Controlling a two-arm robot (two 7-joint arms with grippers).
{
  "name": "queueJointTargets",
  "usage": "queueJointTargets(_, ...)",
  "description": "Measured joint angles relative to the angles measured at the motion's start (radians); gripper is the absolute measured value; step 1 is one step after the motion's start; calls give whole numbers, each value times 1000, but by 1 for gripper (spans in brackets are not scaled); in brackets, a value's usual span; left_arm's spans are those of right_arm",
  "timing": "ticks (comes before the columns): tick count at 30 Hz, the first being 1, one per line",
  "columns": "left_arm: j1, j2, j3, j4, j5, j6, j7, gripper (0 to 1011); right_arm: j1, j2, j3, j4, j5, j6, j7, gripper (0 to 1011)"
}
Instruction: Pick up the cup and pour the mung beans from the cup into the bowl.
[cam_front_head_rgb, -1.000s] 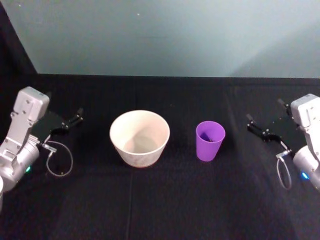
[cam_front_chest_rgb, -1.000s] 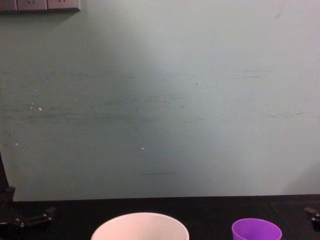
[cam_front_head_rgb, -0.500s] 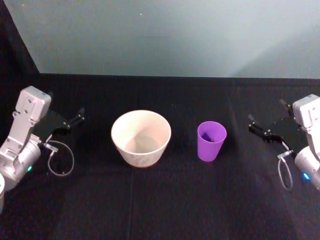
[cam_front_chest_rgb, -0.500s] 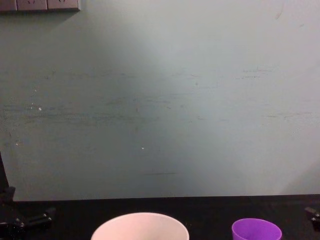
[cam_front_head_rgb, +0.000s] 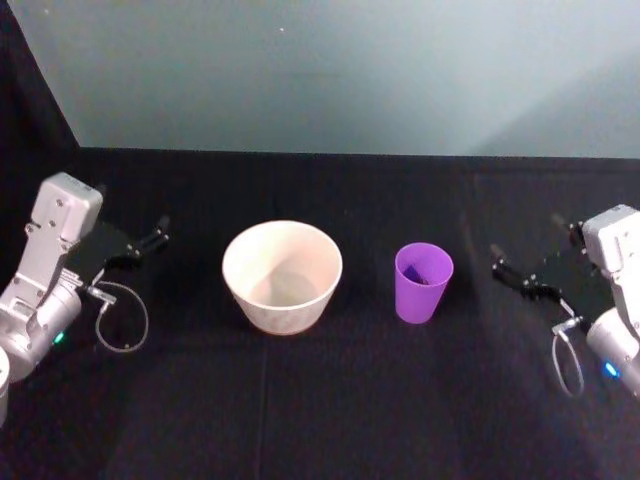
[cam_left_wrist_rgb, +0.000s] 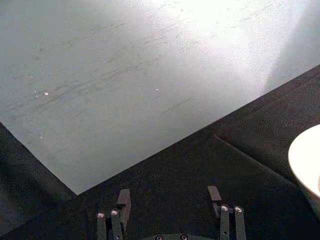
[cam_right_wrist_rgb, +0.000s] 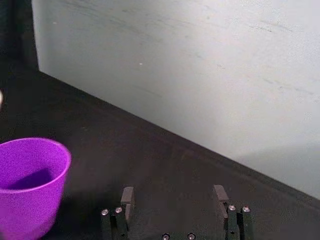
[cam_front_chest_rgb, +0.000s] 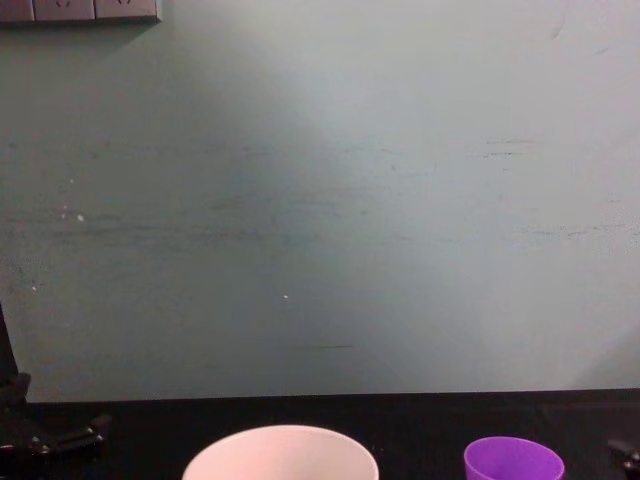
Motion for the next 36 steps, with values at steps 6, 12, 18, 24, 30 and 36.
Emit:
queueJointTargets(6,0,0,0,0,0,0,0,1000,-70,16,23,-57,21,-13,24,1003)
queueJointTargets(12,0,0,0,0,0,0,0,1000,-132,22,33,-109,47,-24,61,1003)
queueJointTargets(18,0,0,0,0,0,0,0,1000,-181,9,36,-143,76,-33,94,1003)
queueJointTargets(24,0,0,0,0,0,0,0,1000,-198,-15,35,-149,97,-63,134,1003)
queueJointTargets(30,0,0,0,0,0,0,0,1000,-170,-66,17,-120,99,-63,170,1003)
queueJointTargets(36,0,0,0,0,0,0,0,1000,-134,-112,11,-78,94,-54,183,1003)
